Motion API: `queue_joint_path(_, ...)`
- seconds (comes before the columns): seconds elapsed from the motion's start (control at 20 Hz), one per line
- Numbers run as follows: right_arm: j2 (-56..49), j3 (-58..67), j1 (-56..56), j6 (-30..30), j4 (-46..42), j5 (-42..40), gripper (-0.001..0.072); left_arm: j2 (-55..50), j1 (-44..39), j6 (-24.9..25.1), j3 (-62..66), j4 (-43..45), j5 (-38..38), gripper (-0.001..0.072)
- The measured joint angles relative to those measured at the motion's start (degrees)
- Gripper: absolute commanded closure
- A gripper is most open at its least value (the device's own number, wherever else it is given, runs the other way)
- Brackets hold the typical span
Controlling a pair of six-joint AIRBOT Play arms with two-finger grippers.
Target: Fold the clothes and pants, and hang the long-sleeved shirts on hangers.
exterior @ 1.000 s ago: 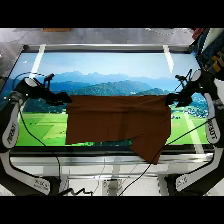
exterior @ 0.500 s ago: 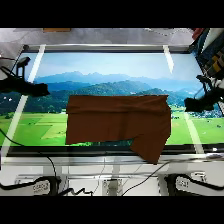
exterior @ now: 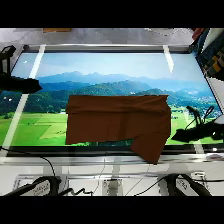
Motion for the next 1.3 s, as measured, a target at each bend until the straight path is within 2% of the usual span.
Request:
queue_joint_path(0.15,0.5,-4.5,-1.8,-0.5,-1.7,-5.0,0.0696,0.3,0.0,0.0,0.0,0.0,0.0,0.0674)
queue_joint_path(0.2,0.6,-5.2,-2.2,-0.6,-2.2,-6.7,0.0573,0.3,0.0,0.0,0.0,0.0,0.0,0.0673)
queue_joint_path(0.25,0.5,-5.8,-2.4,-0.6,-2.7,-7.6,0.0377,0.3,0.0,0.0,0.0,0.0,0.0,0.0674)
queue_joint_path(0.3,0.1,-6.2,-2.6,-0.5,-2.9,-8.7,0.0319,0.4,0.0,0.0,0.0,0.0,0.0,0.0674)
queue_joint_path(0.45,-2.2,-6.8,-2.9,1.4,-3.3,-11.0,0.0318,0.4,0.0,-0.2,0.0,0.0,0.0,0.0673)
queue_joint_path(0.75,-10.3,-7.1,-3.0,0.2,3.4,-11.0,0.0325,0.4,0.0,-0.4,0.0,-0.4,0.1,0.0673)
queue_joint_path(0.9,-14.8,-7.3,-3.0,-1.7,6.0,-10.4,0.0402,0.4,0.0,-0.4,0.0,-0.7,0.2,0.0672)
queue_joint_path(0.95,-16.0,-7.4,-3.0,-2.6,6.5,-10.2,0.0404,0.4,0.0,-0.4,0.0,-0.7,0.2,0.0673)
queue_joint_path(1.0,-17.1,-7.6,-3.0,-3.5,7.0,-10.0,0.0432,0.4,0.0,-0.4,0.0,-0.8,0.2,0.0673)
queue_joint_path(1.05,-17.9,-7.7,-3.0,-4.5,7.3,-9.8,0.0535,0.4,0.0,-0.4,0.0,-0.8,0.2,0.0672)
queue_joint_path(1.1,-18.4,-7.7,-3.0,-5.4,7.0,-9.9,0.0538,0.4,0.0,-0.4,0.0,-0.9,0.2,0.0672)
queue_joint_path(1.25,-19.3,-7.0,-3.0,-7.1,6.2,-9.8,0.0693,0.4,0.0,-0.4,0.0,-0.9,0.2,0.0674)
queue_joint_path(1.3,-19.4,-6.5,-3.0,-7.5,6.0,-9.5,0.0699,0.4,0.0,-0.4,0.0,-0.9,0.2,0.0699)
